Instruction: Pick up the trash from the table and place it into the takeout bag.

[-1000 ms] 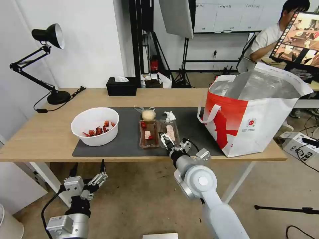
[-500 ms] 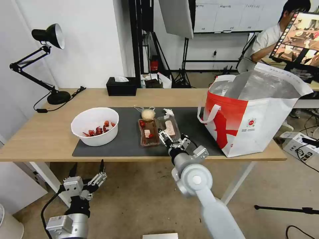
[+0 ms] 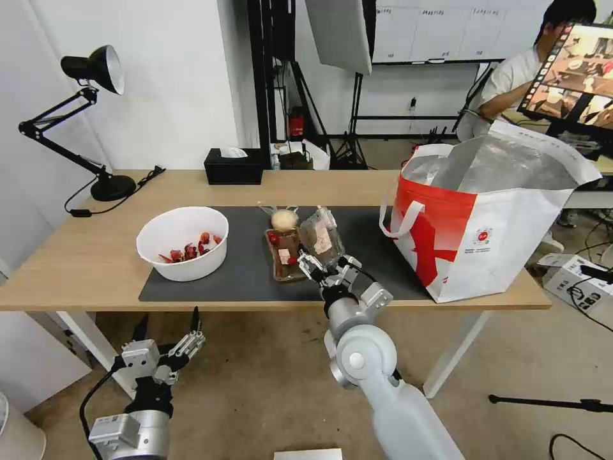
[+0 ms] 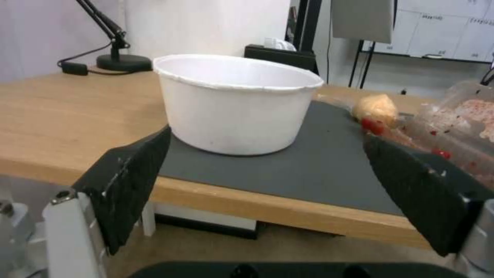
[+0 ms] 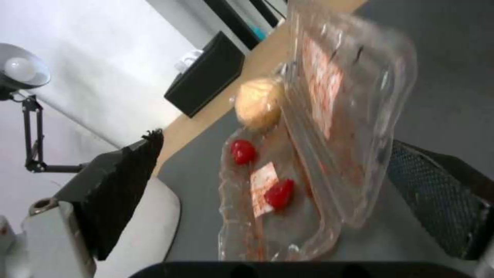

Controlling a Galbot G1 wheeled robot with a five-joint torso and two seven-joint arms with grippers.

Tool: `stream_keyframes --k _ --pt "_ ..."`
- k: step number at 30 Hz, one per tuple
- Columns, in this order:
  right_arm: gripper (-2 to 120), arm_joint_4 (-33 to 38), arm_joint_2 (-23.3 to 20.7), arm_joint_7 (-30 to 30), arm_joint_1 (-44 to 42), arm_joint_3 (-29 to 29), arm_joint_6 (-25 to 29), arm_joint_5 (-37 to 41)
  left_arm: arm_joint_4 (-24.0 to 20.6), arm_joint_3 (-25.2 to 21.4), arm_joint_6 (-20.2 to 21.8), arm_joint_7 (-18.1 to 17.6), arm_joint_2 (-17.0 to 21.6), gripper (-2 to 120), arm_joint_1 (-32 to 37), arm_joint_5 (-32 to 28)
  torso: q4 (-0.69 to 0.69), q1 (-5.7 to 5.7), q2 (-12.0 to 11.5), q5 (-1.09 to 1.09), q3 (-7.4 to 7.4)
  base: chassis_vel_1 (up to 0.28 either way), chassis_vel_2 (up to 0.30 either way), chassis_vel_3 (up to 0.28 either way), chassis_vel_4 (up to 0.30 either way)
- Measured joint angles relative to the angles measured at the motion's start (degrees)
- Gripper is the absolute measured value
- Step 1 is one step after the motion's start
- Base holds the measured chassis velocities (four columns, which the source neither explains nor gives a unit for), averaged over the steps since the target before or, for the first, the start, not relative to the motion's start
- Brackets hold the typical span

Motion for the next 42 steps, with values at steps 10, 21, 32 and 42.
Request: stream_keyframes --k 10,21,32,42 --pt "100 1.66 -1.35 -1.37 1.6 -0.4 0.05 -3.48 0.13 -0.04 -0.01 -0.03 0.05 100 -0.23 -0.09 0.0 0.0 0.0 0.0 0.0 0.0 0.0 0.0 0.0" --pt "100 -0.53 1.01 0.29 7.65 -2.89 -6.31 9.62 -0.15 -0.23 -0.06 -0.04 -0.11 100 0.25 0.19 0.0 0.0 0.0 -0.01 0.0 0.0 0.0 0.0 0.0" --pt "100 -7.33 5.71 10.01 12.24 -3.09 -8.98 23.31 -1.07 -0.84 -0.17 -0.04 -0.23 100 0.88 0.3 0.0 0.0 0.0 0.0 0.0 0.0 0.0 0.0 0.0" --pt "100 -5.71 4.58 9.65 12.25 -2.86 -8.72 24.52 -1.48 -0.97 -0.19 -0.04 -0.09 100 0.94 0.02 0.0 0.0 0.0 0.0 0.0 0.0 0.0 0.0 0.0"
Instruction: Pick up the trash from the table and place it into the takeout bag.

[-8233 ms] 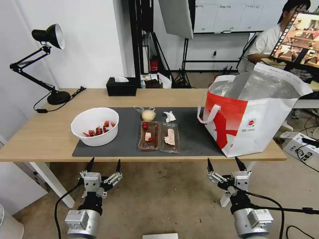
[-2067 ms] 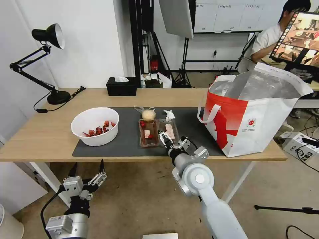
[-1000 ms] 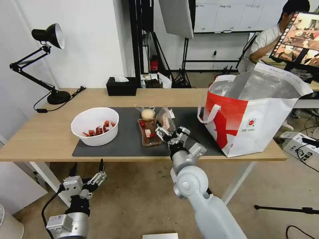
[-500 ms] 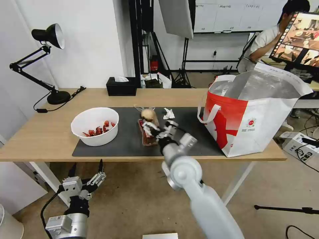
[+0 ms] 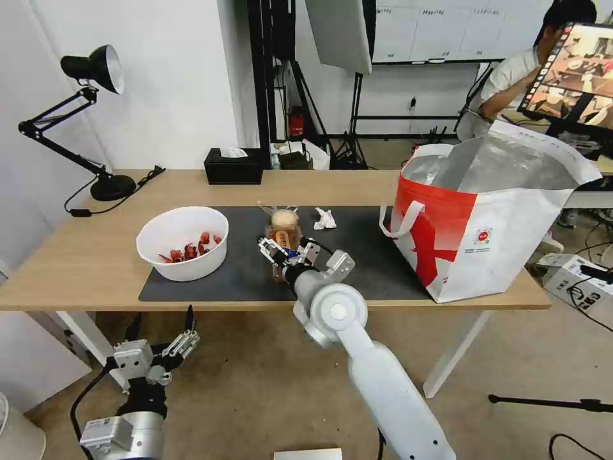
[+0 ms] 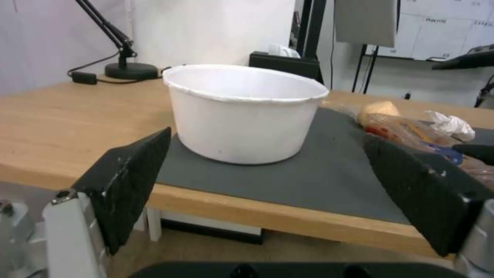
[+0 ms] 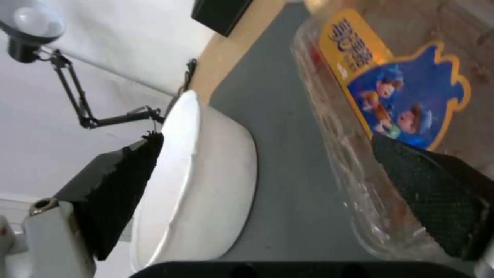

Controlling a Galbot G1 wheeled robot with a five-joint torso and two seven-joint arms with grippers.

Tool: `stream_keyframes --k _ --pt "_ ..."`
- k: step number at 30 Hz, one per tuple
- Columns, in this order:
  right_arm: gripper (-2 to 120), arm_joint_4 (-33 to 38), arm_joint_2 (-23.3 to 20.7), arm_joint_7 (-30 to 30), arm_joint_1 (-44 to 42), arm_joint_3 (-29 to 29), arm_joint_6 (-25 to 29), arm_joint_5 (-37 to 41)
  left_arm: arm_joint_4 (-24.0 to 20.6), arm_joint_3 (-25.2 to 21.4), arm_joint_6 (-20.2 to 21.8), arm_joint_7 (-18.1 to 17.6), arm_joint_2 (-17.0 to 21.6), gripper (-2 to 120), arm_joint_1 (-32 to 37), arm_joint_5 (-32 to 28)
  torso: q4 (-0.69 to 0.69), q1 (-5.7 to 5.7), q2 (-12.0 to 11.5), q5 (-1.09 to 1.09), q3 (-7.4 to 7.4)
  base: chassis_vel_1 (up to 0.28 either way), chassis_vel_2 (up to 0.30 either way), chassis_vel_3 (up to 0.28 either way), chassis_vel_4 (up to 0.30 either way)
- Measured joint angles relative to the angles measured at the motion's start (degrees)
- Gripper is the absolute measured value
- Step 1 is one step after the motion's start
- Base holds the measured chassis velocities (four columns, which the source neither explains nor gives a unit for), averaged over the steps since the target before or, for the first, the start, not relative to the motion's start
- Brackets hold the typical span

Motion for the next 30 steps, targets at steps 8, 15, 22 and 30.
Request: stream_keyframes --k 8,15,22,30 --pt "100 -2.04 -6.46 -9.84 9.38 -0.6 -0.6 -5.31 -0.07 -0.22 -0.2 -0.03 0.33 100 -0.14 -0.2 -0.01 0.0 0.0 0.01 0.0 0.0 0.0 0.0 0.0" --pt "100 -8.51 -13.98 -19.55 22.58 -8.04 -2.07 -18.19 -0.04 -0.71 -0.26 -0.07 1.01 100 -0.89 -0.92 0.0 0.0 0.0 0.01 0.01 0.0 0.0 0.0 0.0" --pt "100 -14.16 -16.34 -27.02 29.39 -15.19 -3.19 -22.37 0.53 -0.57 -0.26 -0.08 1.25 100 -1.77 -1.34 0.0 0.0 0.0 0.0 0.0 0.0 0.0 0.0 0.0" --pt "78 -25.6 -16.1 -38.46 32.5 -18.95 -3.15 -24.86 -0.2 1.64 0.31 0.4 2.93 100 -2.99 -12.71 0.01 0.0 0.0 0.0 0.0 0.0 0.0 0.0 0.0"
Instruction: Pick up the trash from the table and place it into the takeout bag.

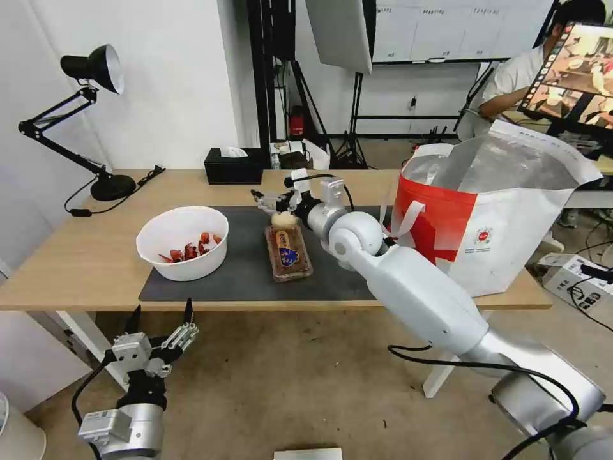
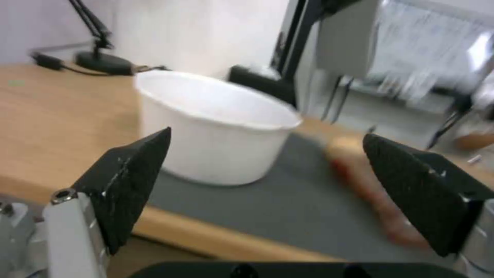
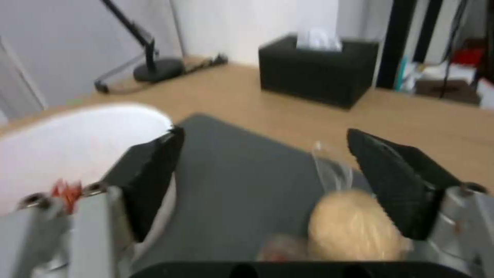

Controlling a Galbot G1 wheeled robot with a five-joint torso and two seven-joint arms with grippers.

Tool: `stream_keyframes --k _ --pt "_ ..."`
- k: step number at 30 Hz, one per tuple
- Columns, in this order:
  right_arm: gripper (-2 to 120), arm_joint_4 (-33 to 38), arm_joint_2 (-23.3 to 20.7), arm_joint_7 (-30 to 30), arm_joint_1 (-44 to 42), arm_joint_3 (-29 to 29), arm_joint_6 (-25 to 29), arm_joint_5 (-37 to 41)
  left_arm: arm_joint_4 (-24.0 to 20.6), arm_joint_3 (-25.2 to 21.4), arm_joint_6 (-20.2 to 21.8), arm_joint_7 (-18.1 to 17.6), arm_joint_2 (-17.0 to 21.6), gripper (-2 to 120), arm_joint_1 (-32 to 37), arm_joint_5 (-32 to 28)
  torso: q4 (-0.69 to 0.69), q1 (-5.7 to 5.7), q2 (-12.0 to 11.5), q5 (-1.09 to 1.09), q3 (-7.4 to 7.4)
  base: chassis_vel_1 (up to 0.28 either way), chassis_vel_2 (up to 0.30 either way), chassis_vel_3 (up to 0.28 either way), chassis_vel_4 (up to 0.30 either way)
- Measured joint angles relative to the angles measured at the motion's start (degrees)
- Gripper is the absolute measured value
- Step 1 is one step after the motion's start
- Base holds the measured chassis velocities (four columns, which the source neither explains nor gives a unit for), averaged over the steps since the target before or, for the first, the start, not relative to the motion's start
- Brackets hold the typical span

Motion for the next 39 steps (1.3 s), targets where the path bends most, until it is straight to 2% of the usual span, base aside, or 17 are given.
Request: stream_keyframes --k 2,3,5,6,7,10,11,15,16,18,20,22,30,34,36,39 --pt "69 -3.7 -0.65 -8.95 0.0 -0.24 1.73 -1.54 -0.98 0.55 1.63 0.31 2.52 100 -1.24 -5.7 -0.01 0.01 0.0 0.0 0.0 0.0 0.0 0.0 0.0" --pt "69 -3.7 -0.65 -8.95 0.0 -0.24 1.73 -1.54 -0.98 0.55 1.63 0.31 2.52 100 -1.24 -5.7 -0.01 0.01 0.0 0.0 0.0 0.0 0.0 0.0 0.0" --pt "58 -6.62 -1.19 -14.78 -0.28 -0.47 3.6 -3.07 -3.46 1.37 5.73 -0.19 5.52 100 -2.28 -14.81 -0.02 0.01 0.0 0.0 0.01 0.0 0.0 0.0 0.0" --pt "53 -7.44 -1.39 -15.92 -0.46 -0.56 3.93 -3.62 -5.31 1.94 8.95 -1.27 7.05 100 -2.86 -20.58 -0.01 0.0 0.0 0.0 0.0 0.0 0.0 0.0 0.0" --pt "53 -7.44 -1.39 -15.92 -0.46 -0.56 3.93 -3.62 -5.31 1.94 8.95 -1.27 7.05 100 -2.86 -20.58 -0.01 0.0 0.0 0.0 0.0 0.0 0.0 0.0 0.0" --pt "40 -8.45 -1.81 -17.06 -0.69 -1.01 4.01 -4.41 -8.06 3.07 14.39 -4.03 11.31 100 -5.17 -30.57 -0.02 0.0 0.0 0.01 0.0 0.0 0.0 0.0 0.0" --pt "40 -8.45 -1.81 -17.06 -0.69 -1.01 4.01 -4.41 -8.06 3.07 14.39 -4.03 11.31 100 -5.17 -30.57 -0.02 0.0 0.0 0.01 0.0 0.0 0.0 0.0 0.0" --pt "21 -8.91 -2.0 -17.16 -0.59 -1.97 3.29 -4.44 -7.96 3.84 17.71 -7.63 19.43 100 -9.32 -42.05 0.0 0.0 0.0 0.0 0.0 0.0 0.0 0.0 0.0" --pt "21 -8.91 -2.0 -17.16 -0.59 -1.97 3.29 -4.44 -7.96 3.84 17.71 -7.63 19.43 100 -9.32 -42.05 0.0 0.0 0.0 0.0 0.0 0.0 0.0 0.0 0.0" --pt "11 -8.99 -2.23 -16.84 -0.57 -2.28 3.07 -4.36 -6.68 4.58 18.09 -8.5 22.25 100 -11.19 -45.95 -0.01 0.0 0.0 0.0 0.0 0.0 0.0 0.0 0.0" --pt "8 -9.05 -2.3 -16.7 -0.57 -2.35 3.03 -4.32 -5.94 5.09 18.14 -8.83 23.21 100 -12.09 -47.26 -0.01 0.0 0.0 0.0 0.0 0.0 0.0 0.0 0.0" --pt "0 -9.26 -2.32 -16.33 -0.41 -2.62 2.98 -4.15 -3.64 6.48 18.19 -9.49 25.24 100 -14.45 -49.89 -0.02 0.0 0.0 0.0 0.0 0.0 0.0 0.0 0.0" --pt "0 -10.77 -1.25 -16.14 1.57 -4.68 2.84 -3.43 2.64 10.03 18.19 -9.77 28.75 100 -19.86 -54.22 0.0 0.0 0.0 -0.01 0.0 0.0 0.0 0.0 0.0" --pt "0 -11.0 -1.18 -16.13 1.89 -4.86 2.79 -3.39 4.38 11.27 18.19 -9.77 29.35 100 -21.59 -54.94 -0.01 0.0 0.0 -0.01 0.0 0.0 0.0 0.0 0.0" --pt "0 -11.44 -1.16 -16.08 2.26 -4.97 2.67 -3.39 7.32 13.41 18.2 -9.82 30.42 100 -25.17 -56.47 0.0 0.0 0.0 -0.01 0.0 0.0 0.0 0.0 0.0" --pt "0 -11.51 -1.48 -16.07 2.43 -4.97 2.64 -3.4 9.09 14.75 18.2 -9.95 31.18 100 -28.09 -58.21 -0.01 0.0 0.0 0.0 0.0 0.0 0.0 0.0 0.0"
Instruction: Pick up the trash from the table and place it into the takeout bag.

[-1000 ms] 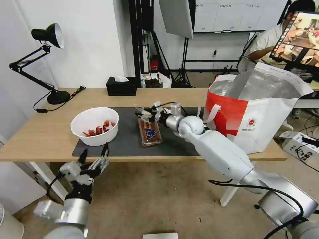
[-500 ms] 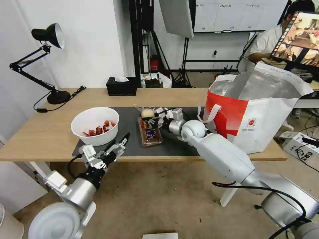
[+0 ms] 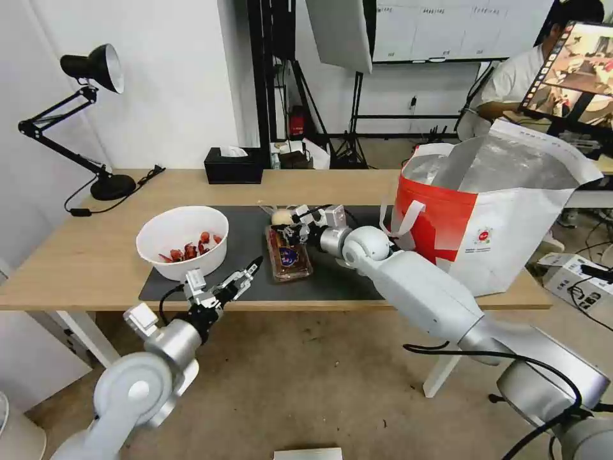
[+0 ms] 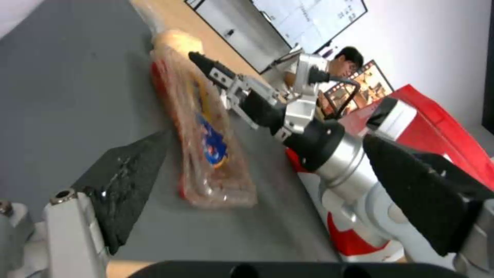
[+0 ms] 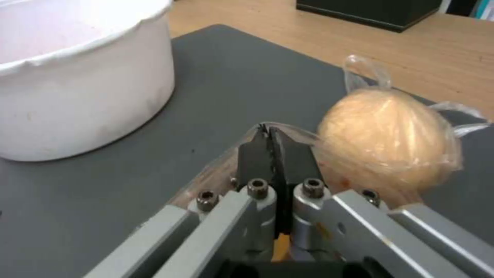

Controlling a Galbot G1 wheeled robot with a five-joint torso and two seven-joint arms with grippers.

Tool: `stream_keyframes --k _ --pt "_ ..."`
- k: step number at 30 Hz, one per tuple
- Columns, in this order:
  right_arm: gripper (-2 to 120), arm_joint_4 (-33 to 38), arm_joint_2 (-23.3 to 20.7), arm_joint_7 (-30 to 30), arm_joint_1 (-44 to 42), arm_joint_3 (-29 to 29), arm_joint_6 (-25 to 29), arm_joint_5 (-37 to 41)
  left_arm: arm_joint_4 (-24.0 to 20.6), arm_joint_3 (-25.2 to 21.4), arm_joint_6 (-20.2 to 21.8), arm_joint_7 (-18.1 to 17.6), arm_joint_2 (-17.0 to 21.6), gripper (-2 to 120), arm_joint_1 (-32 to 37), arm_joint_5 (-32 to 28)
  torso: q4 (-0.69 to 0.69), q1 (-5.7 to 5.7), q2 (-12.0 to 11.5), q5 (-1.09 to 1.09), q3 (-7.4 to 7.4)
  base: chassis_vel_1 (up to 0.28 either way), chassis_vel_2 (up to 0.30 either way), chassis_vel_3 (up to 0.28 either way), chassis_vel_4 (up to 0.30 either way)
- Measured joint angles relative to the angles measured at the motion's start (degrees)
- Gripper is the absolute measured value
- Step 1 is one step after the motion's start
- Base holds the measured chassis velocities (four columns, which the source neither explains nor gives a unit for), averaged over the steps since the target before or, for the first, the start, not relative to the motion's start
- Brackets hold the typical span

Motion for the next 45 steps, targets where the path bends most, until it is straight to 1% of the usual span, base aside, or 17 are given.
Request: stream_keyframes --k 5,8,18,31,32,36,45 --pt "0 -0.24 -0.34 -0.1 0.05 0.0 -0.14 -0.08 2.45 2.51 0.83 -1.18 0.94 100 -4.5 -2.47 -0.01 0.0 0.0 0.0 0.0 0.0 0.0 0.0 0.0" --pt "0 -0.32 -0.35 -0.16 0.03 0.01 -0.23 -0.14 3.3 3.13 1.29 -1.91 0.99 100 -5.96 -3.58 -0.01 0.0 0.0 0.0 0.0 0.0 0.0 0.0 0.0" --pt "0 -0.37 -0.55 -0.28 -0.22 0.02 -0.36 -0.32 5.68 5.07 1.72 -2.92 0.42 100 -8.61 -5.42 0.0 0.0 0.0 0.0 0.0 0.0 0.0 0.0 0.0" --pt "0 0.73 -1.29 -0.33 -1.74 0.77 -0.62 -0.57 6.8 7.21 3.0 -3.21 0.51 100 -11.31 -8.38 0.0 -0.01 0.0 0.01 0.0 0.0 0.0 0.0 0.0" --pt "0 1.02 -1.45 -0.33 -1.91 0.95 -0.67 -0.57 7.07 7.61 3.8 -3.83 0.27 100 -11.81 -9.03 0.0 -0.01 0.0 0.01 0.0 0.0 0.0 0.0 0.0" --pt "0 1.35 -1.8 -0.32 -2.02 1.11 -0.71 -0.58 7.74 8.22 4.7 -4.86 -0.37 100 -12.6 -9.7 0.0 0.0 0.0 0.01 0.0 0.0 0.0 0.0 0.0" --pt "0 2.03 -2.44 -0.31 -2.18 1.38 -0.82 -0.57 8.68 9.83 6.05 -7.57 -1.69 100 -14.01 -9.68 0.0 0.0 0.0 0.01 0.0 0.0 0.0 0.0 0.0"
